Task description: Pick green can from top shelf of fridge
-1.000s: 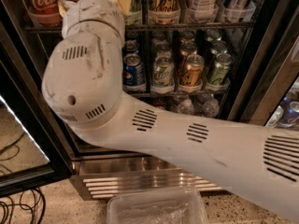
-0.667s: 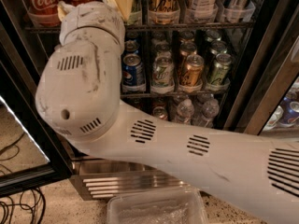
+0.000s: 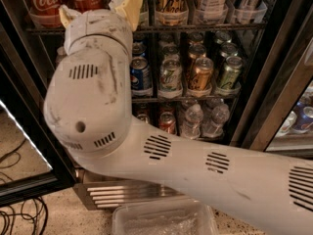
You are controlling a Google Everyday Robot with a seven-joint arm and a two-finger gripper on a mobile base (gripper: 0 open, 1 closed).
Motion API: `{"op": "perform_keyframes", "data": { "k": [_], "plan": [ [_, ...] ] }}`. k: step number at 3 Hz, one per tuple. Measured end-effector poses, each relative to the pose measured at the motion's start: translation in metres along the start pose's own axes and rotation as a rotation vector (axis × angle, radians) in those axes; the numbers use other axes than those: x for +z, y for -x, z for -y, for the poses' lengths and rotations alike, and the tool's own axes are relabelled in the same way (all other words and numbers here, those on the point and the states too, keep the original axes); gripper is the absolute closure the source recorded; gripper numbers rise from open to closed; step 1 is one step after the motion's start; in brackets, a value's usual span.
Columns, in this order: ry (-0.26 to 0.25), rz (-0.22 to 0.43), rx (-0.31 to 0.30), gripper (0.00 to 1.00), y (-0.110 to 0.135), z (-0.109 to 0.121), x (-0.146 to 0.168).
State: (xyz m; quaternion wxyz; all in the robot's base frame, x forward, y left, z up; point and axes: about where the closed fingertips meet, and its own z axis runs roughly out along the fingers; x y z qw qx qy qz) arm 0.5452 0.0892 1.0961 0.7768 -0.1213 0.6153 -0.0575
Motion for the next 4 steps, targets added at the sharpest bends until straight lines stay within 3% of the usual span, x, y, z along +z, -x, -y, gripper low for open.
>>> {"op": "perform_keyframes", "data": {
  "k": [2,4],
  "plan": [
    [-0.002,-0.039,0.156,0.22,-0.018,0.011,0.009],
    [0.005,-0.079,0.215,0.28,-0.030,0.021,0.032]
  ]
}}
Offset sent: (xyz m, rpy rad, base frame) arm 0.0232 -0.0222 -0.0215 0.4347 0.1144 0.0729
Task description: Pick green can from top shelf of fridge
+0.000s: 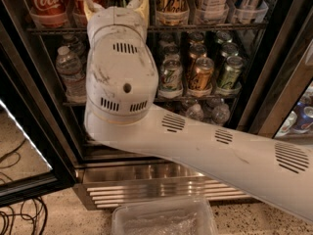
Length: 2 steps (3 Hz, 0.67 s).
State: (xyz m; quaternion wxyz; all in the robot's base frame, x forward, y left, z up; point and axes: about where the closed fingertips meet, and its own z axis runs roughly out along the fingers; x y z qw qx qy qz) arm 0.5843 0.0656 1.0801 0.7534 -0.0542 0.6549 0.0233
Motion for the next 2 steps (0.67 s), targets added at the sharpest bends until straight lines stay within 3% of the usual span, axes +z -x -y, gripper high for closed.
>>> {"op": "perform_keyframes", "data": {
  "k": [1,2],
  "plan": [
    [0.018,-0.024,0.008,0.28,-0.0029,0.0054,0.0270],
    [0.003,-0.026,-0.003,0.28,-0.0034,0.0125,0.0335]
  ]
}}
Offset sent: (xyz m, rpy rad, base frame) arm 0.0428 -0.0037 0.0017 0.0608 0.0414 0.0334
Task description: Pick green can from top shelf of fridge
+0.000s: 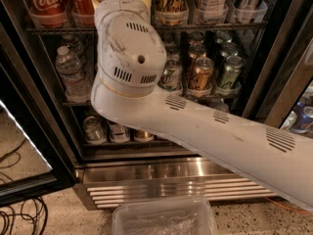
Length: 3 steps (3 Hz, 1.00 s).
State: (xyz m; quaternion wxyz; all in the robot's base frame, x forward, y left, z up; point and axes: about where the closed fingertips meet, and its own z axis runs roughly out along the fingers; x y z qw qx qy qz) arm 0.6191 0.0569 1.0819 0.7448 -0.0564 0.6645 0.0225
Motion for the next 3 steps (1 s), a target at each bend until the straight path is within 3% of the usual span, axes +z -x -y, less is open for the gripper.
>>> {"op": "perform_keyframes", "data": {
  "k": [1,3],
  "plan": [
    [-0.026,0.004,-0.009,0.35,0.002,0.009,-0.001],
    [-0.046,0.012,-0.029,0.36,0.004,0.018,0.015]
  ]
}}
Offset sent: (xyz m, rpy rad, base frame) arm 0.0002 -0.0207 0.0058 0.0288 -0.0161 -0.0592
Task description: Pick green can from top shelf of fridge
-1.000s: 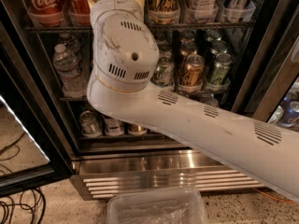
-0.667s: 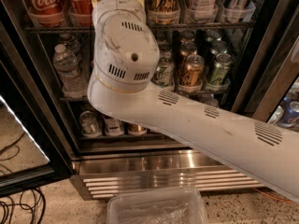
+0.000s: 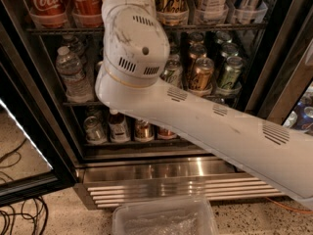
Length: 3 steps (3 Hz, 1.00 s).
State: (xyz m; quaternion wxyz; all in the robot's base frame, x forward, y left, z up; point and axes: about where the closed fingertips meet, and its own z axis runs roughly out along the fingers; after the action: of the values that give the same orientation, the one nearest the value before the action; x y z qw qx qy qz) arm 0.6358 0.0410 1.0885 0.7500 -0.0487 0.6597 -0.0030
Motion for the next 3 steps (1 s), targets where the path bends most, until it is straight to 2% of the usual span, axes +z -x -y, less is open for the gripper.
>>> {"op": "perform_keyframes", "data": {
  "k": [2,3],
  "plan": [
    [0.003,-0.013,0.005,0.35,-0.0065,-0.0011,0.0168],
    [0.023,-0.027,-0.005,0.54,-0.0081,-0.0071,0.0111]
  ]
}}
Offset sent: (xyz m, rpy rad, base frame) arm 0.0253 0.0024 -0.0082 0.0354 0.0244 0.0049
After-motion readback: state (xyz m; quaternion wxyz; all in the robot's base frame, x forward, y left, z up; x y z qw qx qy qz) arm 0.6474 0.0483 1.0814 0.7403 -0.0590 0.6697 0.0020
